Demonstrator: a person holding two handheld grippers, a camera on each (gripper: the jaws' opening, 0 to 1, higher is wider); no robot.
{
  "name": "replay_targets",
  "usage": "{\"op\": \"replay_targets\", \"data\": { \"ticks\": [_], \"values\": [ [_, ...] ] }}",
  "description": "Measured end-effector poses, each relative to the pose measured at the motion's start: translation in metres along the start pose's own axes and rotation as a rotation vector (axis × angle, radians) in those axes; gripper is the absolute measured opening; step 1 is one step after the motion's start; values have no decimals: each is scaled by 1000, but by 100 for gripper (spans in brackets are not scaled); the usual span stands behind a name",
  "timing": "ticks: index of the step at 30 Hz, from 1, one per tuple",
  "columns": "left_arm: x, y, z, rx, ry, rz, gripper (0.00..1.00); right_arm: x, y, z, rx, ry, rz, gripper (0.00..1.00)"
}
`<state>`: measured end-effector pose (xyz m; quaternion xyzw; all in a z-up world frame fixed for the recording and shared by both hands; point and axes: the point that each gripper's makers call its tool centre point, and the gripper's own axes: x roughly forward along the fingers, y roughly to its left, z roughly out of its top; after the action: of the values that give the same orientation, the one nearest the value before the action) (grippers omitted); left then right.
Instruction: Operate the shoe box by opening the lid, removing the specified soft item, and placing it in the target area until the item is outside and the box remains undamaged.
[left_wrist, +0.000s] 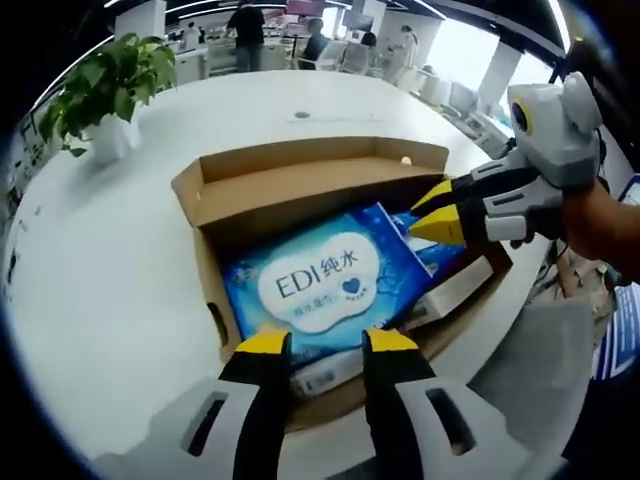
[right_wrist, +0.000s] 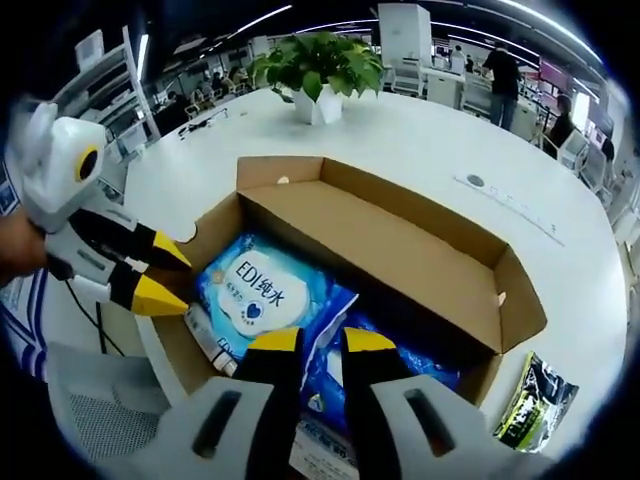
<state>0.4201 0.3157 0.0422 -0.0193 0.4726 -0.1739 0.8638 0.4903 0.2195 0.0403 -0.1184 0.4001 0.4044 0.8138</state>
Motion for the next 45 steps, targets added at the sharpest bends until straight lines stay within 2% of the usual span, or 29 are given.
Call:
{"op": "replay_targets", "data": {
  "ticks": [11, 23, 28, 33, 39, 45],
  "values": [
    [5, 2, -3, -5, 18, -9, 26, 23, 4, -10, 55, 44, 35, 11],
    [7, 3, 0, -10, 23, -8, 25, 32, 5, -12, 131, 66, 74, 0],
    [9, 5, -3, -19, 35, -7, 25, 25, 3, -11, 156, 66, 71, 0],
    [11, 9, -4, -35, 42, -1, 25, 10, -10, -11, 166, 52, 53, 0],
    [17, 13, -3, -54, 46, 3, 24, -6, -22, -12, 165, 37, 29, 0],
    [24, 11, 1, -47, 56, 3, 25, -13, -28, -14, 178, 23, 17, 0]
  ]
}}
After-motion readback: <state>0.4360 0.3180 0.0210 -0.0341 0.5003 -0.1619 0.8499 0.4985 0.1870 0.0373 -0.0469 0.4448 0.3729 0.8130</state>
